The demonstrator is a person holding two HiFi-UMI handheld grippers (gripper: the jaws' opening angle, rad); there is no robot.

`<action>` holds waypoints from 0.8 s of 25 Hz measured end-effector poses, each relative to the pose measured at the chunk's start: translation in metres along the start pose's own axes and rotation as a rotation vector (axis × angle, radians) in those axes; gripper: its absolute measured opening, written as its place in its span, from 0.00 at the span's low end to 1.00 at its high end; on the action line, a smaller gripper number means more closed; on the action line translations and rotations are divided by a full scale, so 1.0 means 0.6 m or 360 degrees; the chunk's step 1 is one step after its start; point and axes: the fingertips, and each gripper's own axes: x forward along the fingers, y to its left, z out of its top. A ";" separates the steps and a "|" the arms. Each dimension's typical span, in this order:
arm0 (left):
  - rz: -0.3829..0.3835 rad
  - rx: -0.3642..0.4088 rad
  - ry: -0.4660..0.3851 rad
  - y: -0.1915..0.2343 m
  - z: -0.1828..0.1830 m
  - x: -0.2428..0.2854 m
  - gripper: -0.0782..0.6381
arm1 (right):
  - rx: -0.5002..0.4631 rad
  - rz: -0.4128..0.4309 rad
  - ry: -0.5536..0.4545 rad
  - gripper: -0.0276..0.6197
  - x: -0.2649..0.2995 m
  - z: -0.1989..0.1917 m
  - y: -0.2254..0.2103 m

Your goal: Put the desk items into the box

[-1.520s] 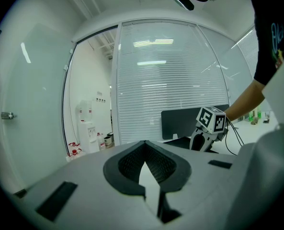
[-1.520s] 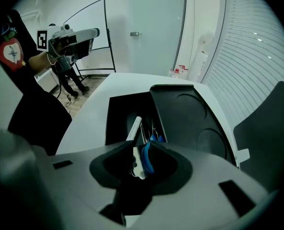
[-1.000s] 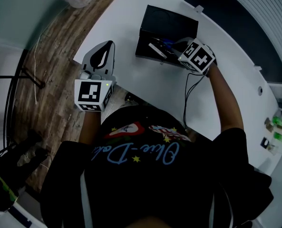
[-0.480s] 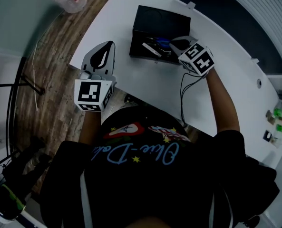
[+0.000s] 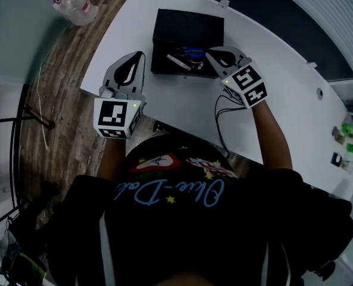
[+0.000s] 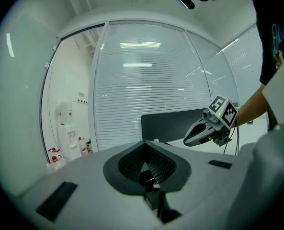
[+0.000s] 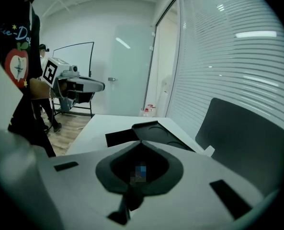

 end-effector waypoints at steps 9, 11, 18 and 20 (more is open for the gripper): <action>-0.0150 0.0016 -0.0011 -0.051 0.010 0.029 0.12 | 0.0245 -0.0152 -0.0296 0.05 -0.070 0.031 0.007; -0.0179 0.0018 -0.0013 -0.062 0.013 0.036 0.12 | 0.0297 -0.0163 -0.0361 0.05 -0.085 0.040 0.009; -0.0263 0.0038 -0.0025 -0.101 0.025 0.061 0.12 | 0.0371 -0.0240 -0.0481 0.05 -0.134 0.051 0.009; -0.0287 0.0041 -0.0030 -0.111 0.028 0.066 0.12 | 0.0395 -0.0267 -0.0519 0.05 -0.148 0.054 0.009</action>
